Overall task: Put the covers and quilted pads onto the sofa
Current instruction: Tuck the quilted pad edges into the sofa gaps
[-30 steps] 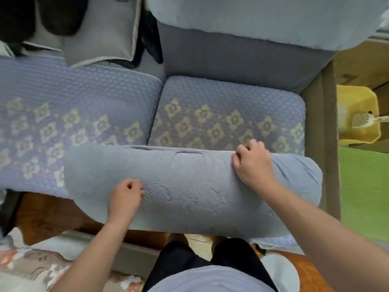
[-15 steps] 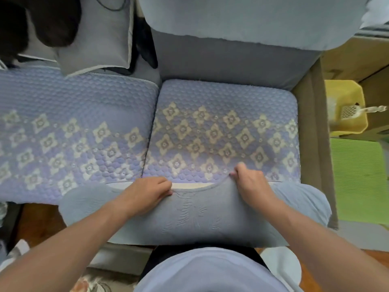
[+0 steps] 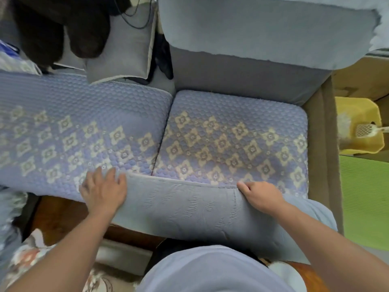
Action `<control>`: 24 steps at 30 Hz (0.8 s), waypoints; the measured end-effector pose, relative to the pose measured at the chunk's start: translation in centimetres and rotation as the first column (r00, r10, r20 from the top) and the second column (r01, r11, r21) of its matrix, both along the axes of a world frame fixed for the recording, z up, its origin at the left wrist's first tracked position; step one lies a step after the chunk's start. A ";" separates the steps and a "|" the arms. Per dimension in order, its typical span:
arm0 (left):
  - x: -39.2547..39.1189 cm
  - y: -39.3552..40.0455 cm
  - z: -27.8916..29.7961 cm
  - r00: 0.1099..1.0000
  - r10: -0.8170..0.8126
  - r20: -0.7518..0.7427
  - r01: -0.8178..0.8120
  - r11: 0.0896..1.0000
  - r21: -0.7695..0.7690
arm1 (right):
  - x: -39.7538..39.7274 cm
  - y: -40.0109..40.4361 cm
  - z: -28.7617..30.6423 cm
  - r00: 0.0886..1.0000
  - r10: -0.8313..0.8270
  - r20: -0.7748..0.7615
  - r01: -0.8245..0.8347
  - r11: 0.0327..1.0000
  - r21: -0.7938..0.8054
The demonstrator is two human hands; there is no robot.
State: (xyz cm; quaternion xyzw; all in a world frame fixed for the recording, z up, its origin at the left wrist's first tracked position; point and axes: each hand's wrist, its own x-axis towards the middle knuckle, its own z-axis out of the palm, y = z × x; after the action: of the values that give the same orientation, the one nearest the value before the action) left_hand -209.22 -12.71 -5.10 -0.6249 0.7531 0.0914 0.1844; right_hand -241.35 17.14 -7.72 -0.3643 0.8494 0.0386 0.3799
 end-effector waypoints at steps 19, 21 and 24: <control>-12.8 5.3 3.6 0.935 0.088 -0.344 -0.080 0.996 0.038 | -4.4 9.3 4.5 0.880 -0.426 -0.209 0.293 0.835 -0.465; -15.8 8.3 1.7 0.955 -0.247 -0.165 0.263 0.962 0.080 | -4.1 11.2 4.7 0.772 -0.554 -0.311 0.317 0.760 -0.568; -20.3 11.3 0.0 0.858 -0.512 -0.033 0.505 0.831 0.235 | -1.5 13.2 5.4 0.722 -0.645 -0.250 0.432 0.703 -0.565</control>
State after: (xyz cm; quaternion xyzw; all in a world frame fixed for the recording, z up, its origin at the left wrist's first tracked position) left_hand -229.51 -1.43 -5.05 -0.3774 0.8728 0.1179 0.2862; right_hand -242.89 30.29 -2.37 -0.1540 0.9637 -0.2043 0.0767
